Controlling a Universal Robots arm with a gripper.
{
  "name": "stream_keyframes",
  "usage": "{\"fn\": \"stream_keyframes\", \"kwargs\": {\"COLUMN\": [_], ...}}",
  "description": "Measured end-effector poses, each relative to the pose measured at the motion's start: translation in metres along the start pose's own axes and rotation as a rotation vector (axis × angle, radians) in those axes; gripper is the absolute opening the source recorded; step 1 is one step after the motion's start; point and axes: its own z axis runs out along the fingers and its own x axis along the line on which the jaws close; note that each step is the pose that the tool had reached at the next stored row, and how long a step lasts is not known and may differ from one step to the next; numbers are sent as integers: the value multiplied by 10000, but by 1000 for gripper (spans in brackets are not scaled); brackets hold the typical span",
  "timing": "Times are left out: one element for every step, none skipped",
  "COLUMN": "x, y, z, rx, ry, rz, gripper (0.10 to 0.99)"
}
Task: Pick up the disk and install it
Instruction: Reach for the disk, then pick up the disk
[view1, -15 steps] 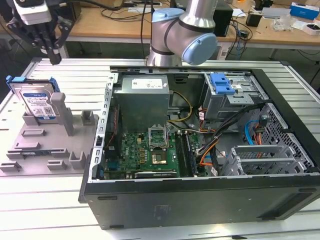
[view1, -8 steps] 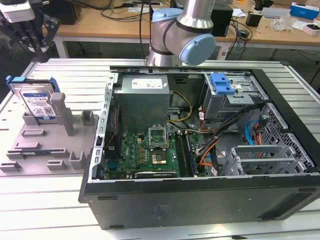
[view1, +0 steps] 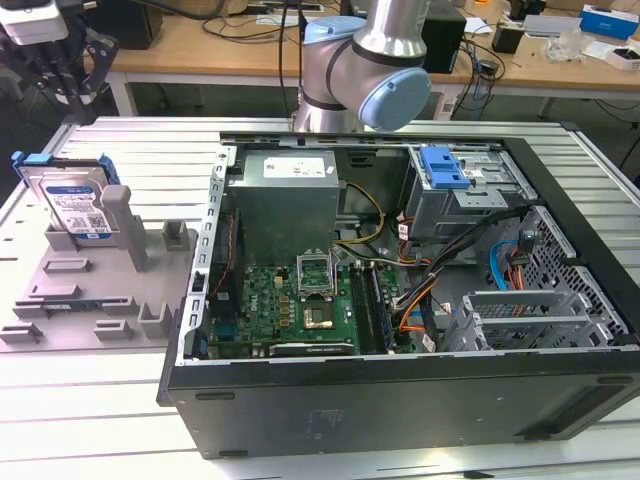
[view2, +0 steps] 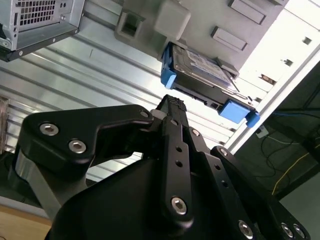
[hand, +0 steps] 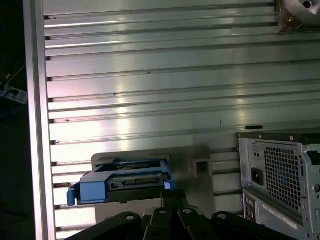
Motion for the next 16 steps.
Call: {"fn": "stream_keyframes", "kwargs": {"x": [2,3,4,6,7,9,11,14,15,16,18,21,22,22,22,22], "y": [0,0,0,0,-1,-1,-1,-1,-1,-1,-1,-2,-2,-2,-2,-2], "z": [0,0,0,0,0,0,0,0,0,0,0,0,0,-1,-1,-1], "rx": [0,0,0,0,0,0,0,0,0,0,0,-1,0,-1,2,8], "ry": [0,-1,0,0,0,0,0,0,0,0,0,0,0,1,3,3], "rz": [0,0,0,0,0,0,0,0,0,0,0,0,-4,-19,-46,-91], "gripper": [106,106,106,106,106,106,106,106,106,106,106,106,106,106,106,106]}}
